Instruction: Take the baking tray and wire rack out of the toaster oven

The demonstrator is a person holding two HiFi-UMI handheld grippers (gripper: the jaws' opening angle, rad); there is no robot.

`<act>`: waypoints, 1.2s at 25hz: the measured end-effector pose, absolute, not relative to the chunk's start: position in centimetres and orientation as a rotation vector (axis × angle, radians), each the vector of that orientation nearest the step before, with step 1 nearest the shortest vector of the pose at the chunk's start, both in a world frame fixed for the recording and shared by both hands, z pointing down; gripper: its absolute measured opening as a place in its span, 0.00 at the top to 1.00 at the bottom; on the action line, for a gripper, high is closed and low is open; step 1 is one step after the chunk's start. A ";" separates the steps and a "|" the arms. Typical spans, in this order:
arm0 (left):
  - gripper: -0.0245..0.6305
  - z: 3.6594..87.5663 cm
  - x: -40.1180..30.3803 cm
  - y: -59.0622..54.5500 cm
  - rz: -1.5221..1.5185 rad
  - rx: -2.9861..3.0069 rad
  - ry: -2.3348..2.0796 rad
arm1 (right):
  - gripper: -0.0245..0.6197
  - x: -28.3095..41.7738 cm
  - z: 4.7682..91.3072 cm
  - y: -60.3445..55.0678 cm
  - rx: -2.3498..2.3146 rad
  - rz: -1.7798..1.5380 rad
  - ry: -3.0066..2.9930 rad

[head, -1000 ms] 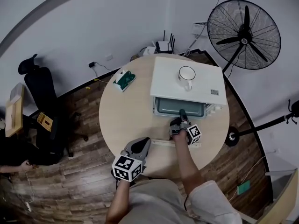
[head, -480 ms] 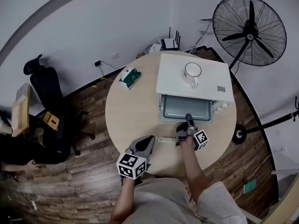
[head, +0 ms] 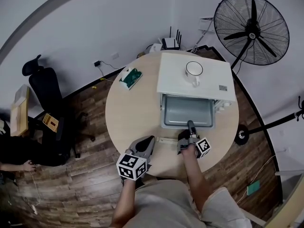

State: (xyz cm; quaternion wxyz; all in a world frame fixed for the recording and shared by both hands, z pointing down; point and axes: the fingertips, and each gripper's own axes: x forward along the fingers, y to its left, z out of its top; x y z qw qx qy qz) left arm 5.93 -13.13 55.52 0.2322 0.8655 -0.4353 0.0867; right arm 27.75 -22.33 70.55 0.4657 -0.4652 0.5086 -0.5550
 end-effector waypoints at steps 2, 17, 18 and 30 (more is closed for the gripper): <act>0.88 55.6 5.8 -13.1 0.235 2.376 -1.197 | 0.85 27.6 70.1 -21.6 -1.155 -1.362 1.262; 0.88 56.5 4.4 -13.1 0.201 2.328 -1.236 | 0.85 26.8 71.1 -16.5 -1.151 -1.368 1.374; 0.88 56.6 4.1 -13.1 0.198 2.321 -1.243 | 0.85 26.5 71.0 -16.2 -1.142 -1.373 1.390; 0.88 57.0 0.7 -12.8 0.126 2.246 -1.332 | 0.84 18.7 70.6 -14.7 -1.005 -1.533 1.604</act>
